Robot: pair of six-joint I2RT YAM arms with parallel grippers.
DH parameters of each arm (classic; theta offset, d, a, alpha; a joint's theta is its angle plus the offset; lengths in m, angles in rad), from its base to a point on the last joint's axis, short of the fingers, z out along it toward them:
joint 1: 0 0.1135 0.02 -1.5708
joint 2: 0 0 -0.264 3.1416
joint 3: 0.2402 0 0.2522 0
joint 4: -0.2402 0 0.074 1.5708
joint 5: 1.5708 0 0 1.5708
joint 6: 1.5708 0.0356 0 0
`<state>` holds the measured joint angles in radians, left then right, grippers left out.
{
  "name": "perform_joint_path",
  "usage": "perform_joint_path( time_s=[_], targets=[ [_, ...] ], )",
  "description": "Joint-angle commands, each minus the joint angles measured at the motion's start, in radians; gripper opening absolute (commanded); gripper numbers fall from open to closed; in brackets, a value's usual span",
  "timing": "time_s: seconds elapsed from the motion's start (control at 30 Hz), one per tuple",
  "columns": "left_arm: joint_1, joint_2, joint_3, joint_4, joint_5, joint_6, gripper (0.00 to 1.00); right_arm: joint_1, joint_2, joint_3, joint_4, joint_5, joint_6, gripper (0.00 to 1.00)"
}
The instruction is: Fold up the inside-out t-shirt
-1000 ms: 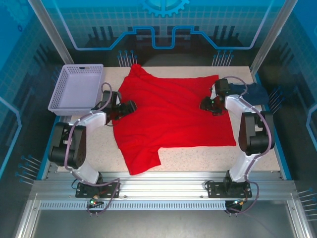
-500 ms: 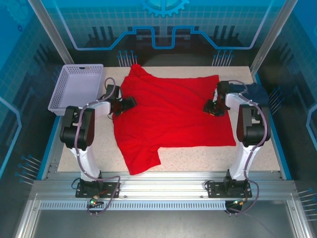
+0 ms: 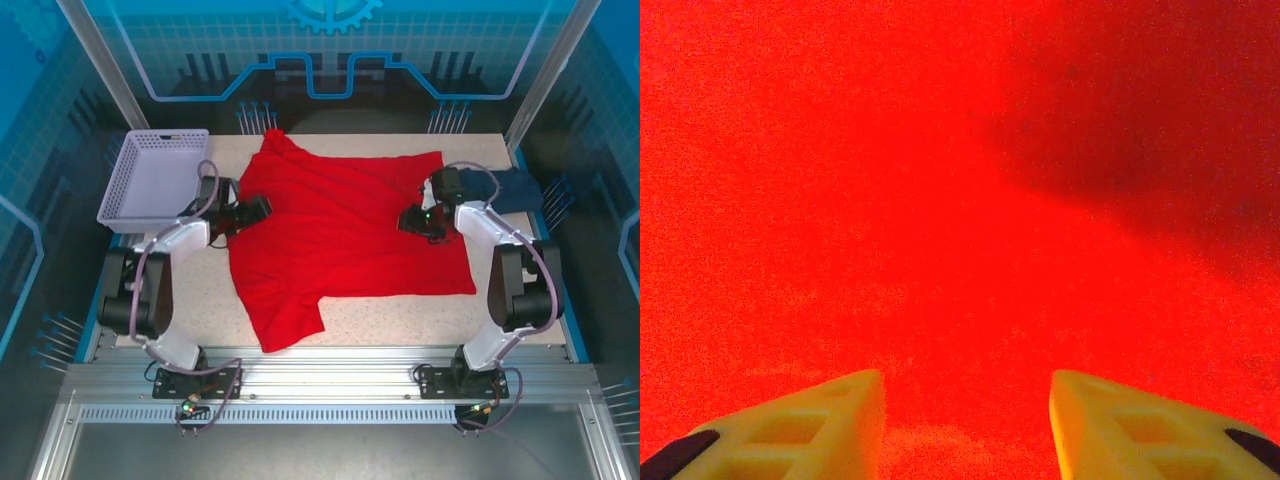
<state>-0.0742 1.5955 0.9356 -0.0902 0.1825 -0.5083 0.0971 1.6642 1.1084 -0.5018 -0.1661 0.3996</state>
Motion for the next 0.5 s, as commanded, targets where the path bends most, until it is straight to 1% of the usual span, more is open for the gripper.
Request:
perform_joint_path(
  time_s=[0.0,0.1,0.2,0.33,0.47],
  targets=[
    [-0.012,-0.121,-0.118,-0.018,0.047,-0.040,0.86,-0.001,-0.070,-0.077,-0.039,-0.030,0.002,0.52],
    [-0.043,-0.224,-0.207,-0.053,-0.001,-0.043,0.86,-0.001,-0.127,-0.146,-0.024,-0.012,0.014,0.58],
    [-0.049,-0.239,-0.235,-0.052,-0.017,-0.041,0.87,0.034,-0.112,-0.186,0.064,-0.056,0.056,0.60],
    [-0.047,-0.160,-0.161,-0.032,-0.043,-0.021,0.87,0.078,-0.037,-0.139,0.124,-0.087,0.087,0.59],
    [-0.025,-0.016,-0.027,0.034,-0.057,-0.031,0.87,0.095,-0.001,-0.101,0.152,-0.089,0.094,0.59]
  ],
)
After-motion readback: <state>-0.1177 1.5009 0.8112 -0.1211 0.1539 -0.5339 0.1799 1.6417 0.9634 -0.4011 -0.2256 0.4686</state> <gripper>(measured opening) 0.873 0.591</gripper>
